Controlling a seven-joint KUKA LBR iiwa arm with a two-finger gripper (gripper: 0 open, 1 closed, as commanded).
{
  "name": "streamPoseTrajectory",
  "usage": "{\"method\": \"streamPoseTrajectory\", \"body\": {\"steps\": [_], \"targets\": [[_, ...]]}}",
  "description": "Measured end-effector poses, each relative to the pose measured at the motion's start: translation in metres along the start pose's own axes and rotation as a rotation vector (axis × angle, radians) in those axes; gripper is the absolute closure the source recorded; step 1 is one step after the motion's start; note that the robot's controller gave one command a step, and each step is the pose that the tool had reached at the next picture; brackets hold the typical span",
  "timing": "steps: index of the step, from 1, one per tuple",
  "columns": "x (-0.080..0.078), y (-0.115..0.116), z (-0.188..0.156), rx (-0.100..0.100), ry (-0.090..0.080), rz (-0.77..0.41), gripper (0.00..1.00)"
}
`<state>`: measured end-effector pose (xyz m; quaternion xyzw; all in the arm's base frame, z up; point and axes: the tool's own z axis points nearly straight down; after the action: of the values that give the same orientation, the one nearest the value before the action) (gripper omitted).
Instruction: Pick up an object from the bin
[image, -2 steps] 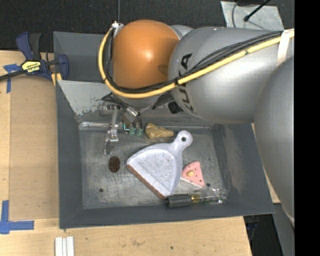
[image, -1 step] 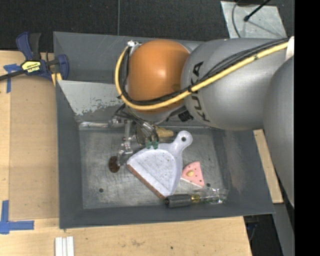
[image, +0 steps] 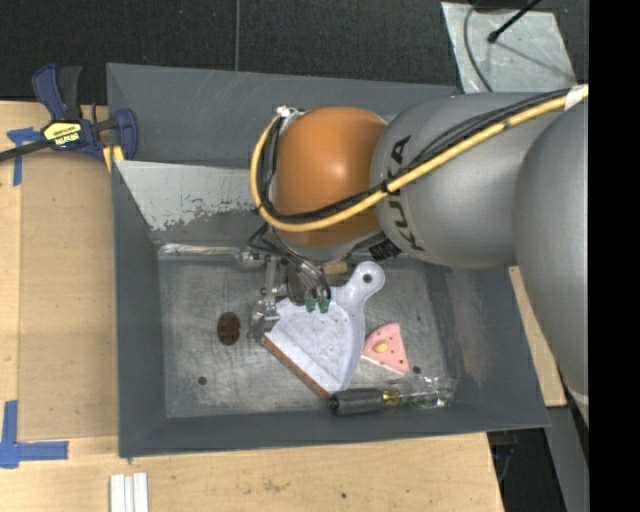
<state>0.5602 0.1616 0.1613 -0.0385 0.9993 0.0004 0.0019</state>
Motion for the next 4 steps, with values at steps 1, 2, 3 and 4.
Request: {"method": "streamPoseTrajectory", "body": {"steps": [1,2,3,4], "targets": [[0.008,-0.010,0.023,0.001,0.003,0.024,0.00],[0.018,0.018,0.085,-0.004,-0.020,-0.447,1.00],[0.018,0.018,0.085,-0.004,-0.020,-0.447,1.00],[0.028,0.017,0.036,-0.001,0.007,-0.455,1.00]]}}
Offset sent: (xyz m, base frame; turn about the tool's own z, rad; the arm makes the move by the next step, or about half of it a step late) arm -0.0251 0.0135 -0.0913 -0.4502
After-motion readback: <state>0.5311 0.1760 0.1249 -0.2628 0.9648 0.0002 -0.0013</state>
